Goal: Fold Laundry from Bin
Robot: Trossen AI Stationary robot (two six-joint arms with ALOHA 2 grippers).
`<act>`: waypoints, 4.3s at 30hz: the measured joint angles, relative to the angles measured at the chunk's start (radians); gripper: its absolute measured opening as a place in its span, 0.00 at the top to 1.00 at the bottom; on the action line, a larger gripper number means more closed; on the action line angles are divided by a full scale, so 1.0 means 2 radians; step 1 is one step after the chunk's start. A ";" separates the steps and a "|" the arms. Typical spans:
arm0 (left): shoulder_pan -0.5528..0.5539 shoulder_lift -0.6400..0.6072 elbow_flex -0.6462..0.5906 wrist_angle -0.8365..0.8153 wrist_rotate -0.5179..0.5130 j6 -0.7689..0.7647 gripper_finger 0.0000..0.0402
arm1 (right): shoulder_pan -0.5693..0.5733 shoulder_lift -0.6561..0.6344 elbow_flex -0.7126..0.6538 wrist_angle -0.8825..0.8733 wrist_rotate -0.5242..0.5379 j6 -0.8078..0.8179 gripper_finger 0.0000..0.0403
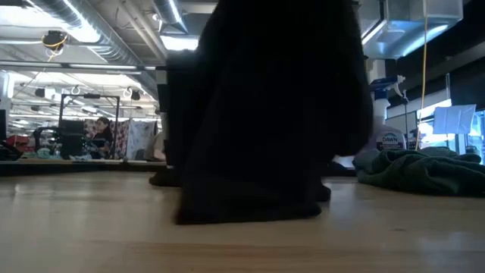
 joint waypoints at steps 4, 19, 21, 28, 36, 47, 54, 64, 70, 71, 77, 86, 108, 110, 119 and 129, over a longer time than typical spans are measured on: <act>-0.043 -0.075 0.057 -0.141 -0.003 -0.025 1.00 | 0.014 -0.016 0.049 -0.130 0.043 -0.024 0.99; -0.089 -0.194 0.125 -0.375 -0.243 0.003 1.00 | 0.022 -0.002 0.070 -0.319 0.075 0.033 0.99; -0.086 -0.189 0.117 -0.375 -0.197 0.012 1.00 | 0.016 0.006 0.046 -0.315 0.059 0.064 0.99; -0.086 -0.179 0.106 -0.373 -0.127 0.020 1.00 | -0.028 0.066 -0.035 -0.245 -0.050 0.127 0.79; -0.086 -0.173 0.105 -0.368 -0.023 -0.010 1.00 | -0.073 0.185 -0.071 -0.081 -0.133 0.045 0.52; -0.094 -0.169 0.105 -0.383 -0.048 -0.022 1.00 | -0.095 0.291 -0.071 0.023 -0.294 0.020 0.50; -0.094 -0.169 0.105 -0.383 -0.052 -0.022 1.00 | -0.096 0.343 -0.071 0.072 -0.276 0.017 0.50; -0.094 -0.170 0.105 -0.385 -0.051 -0.030 1.00 | -0.096 0.259 -0.071 0.053 -0.266 -0.039 0.96; -0.100 -0.187 0.105 -0.401 -0.059 -0.052 1.00 | -0.079 0.098 -0.027 -0.116 -0.184 -0.071 0.99; -0.102 -0.190 0.105 -0.403 -0.065 -0.052 1.00 | -0.071 0.076 -0.014 -0.149 -0.164 -0.069 0.98; -0.102 -0.216 0.105 -0.424 -0.106 -0.047 1.00 | -0.012 0.008 0.096 -0.318 -0.107 -0.025 0.99; -0.048 -0.219 0.232 -0.403 -0.130 0.039 1.00 | 0.060 0.033 0.347 -0.416 0.017 -0.061 0.99; 0.017 -0.179 0.275 -0.568 -0.244 0.125 1.00 | 0.061 0.047 0.330 -0.606 0.208 0.001 1.00; 0.025 -0.176 0.263 -0.575 -0.265 0.126 1.00 | 0.061 0.046 0.311 -0.624 0.229 0.014 1.00; 0.034 -0.161 0.215 -0.569 -0.140 0.044 1.00 | 0.066 0.046 0.247 -0.610 0.063 0.125 0.99; -0.085 -0.107 0.232 -0.251 0.144 -0.033 1.00 | 0.202 0.049 0.301 -0.414 -0.136 0.205 0.99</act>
